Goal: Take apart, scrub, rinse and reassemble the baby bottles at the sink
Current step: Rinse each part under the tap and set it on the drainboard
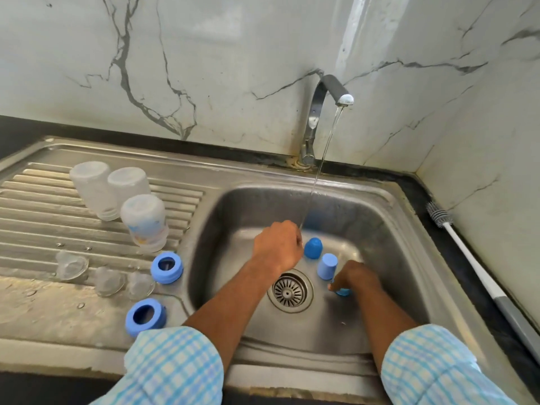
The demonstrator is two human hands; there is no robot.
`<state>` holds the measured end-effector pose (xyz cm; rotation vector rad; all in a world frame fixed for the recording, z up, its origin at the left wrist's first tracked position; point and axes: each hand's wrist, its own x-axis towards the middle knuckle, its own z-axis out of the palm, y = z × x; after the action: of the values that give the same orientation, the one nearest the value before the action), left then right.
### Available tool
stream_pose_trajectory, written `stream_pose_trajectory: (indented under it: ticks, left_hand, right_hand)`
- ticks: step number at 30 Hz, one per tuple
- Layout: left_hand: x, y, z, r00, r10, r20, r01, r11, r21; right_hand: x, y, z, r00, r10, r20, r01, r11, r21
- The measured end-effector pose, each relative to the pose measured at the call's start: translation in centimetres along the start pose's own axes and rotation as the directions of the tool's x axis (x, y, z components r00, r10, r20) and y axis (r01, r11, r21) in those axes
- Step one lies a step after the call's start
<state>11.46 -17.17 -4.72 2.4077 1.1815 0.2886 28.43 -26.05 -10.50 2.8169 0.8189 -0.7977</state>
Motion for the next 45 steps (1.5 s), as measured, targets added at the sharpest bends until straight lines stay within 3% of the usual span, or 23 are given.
stream_pose_trajectory:
  ticks: [5, 7, 10, 13, 16, 19, 22, 26, 29, 33, 40, 45]
  left_hand:
    - [1.9, -1.2, 2.1, 0.997, -0.069, 0.032, 0.070, 0.997, -0.012]
    - [2.2, -1.5, 1.9, 0.997, -0.079, 0.009, 0.079, 0.997, -0.019]
    - [3.0, -2.2, 2.0, 0.996, -0.090, 0.013, 0.091, 0.994, -0.062]
    - [4.2, -2.1, 2.6, 0.998, -0.049, 0.050, 0.056, 0.989, -0.134]
    - [5.0, -1.4, 2.7, 0.993, 0.097, 0.073, -0.054, 0.890, -0.454]
    - [6.0, -0.7, 2.5, 0.992, 0.123, -0.038, -0.117, 0.736, -0.666]
    - [7.1, -0.3, 2.0, 0.982, 0.031, -0.187, -0.150, 0.730, -0.666]
    - [8.0, -0.2, 2.7, 0.954, 0.040, -0.298, -0.215, 0.783, -0.584]
    - [7.9, -0.1, 2.7, 0.935, 0.076, -0.346, -0.258, 0.816, -0.518]
    - [7.9, 0.3, 2.3, 0.941, 0.136, -0.309, -0.293, 0.784, -0.548]
    - [8.0, -0.2, 2.1, 0.941, 0.169, -0.294, -0.306, 0.798, -0.520]
    - [8.0, -0.8, 1.8, 0.934, 0.164, -0.317, -0.307, 0.823, -0.479]
  right_hand:
    - [0.4, -0.3, 1.1, 0.999, -0.035, -0.017, 0.032, 0.985, -0.172]
    - [0.2, -0.7, 0.3, 0.996, -0.004, 0.092, 0.019, 0.985, -0.170]
    - [-0.2, -2.1, -1.9, 0.965, -0.056, 0.256, -0.011, 0.968, 0.252]
    - [-1.0, -3.4, -4.4, 0.964, -0.238, 0.115, 0.085, 0.690, 0.719]
    - [-1.3, -5.0, -5.9, 0.921, -0.380, -0.089, 0.229, 0.341, 0.912]
    - [-0.9, -5.9, -6.2, 0.873, -0.449, -0.190, 0.317, 0.227, 0.921]
    - [-0.6, -6.3, -6.5, 0.866, -0.466, -0.180, 0.283, 0.160, 0.946]
    - [-0.2, -7.0, -6.9, 0.897, -0.348, -0.273, 0.348, 0.173, 0.921]
    - [-0.8, -7.4, -7.0, 0.857, -0.349, -0.380, 0.467, 0.211, 0.859]
    - [-0.8, -7.5, -6.8, 0.833, -0.277, -0.479, 0.549, 0.301, 0.780]
    - [-0.6, -7.9, -6.2, 0.802, -0.229, -0.552, 0.584, 0.499, 0.640]
    - [-0.8, -7.9, -6.8, 0.813, -0.315, -0.490, 0.579, 0.534, 0.617]
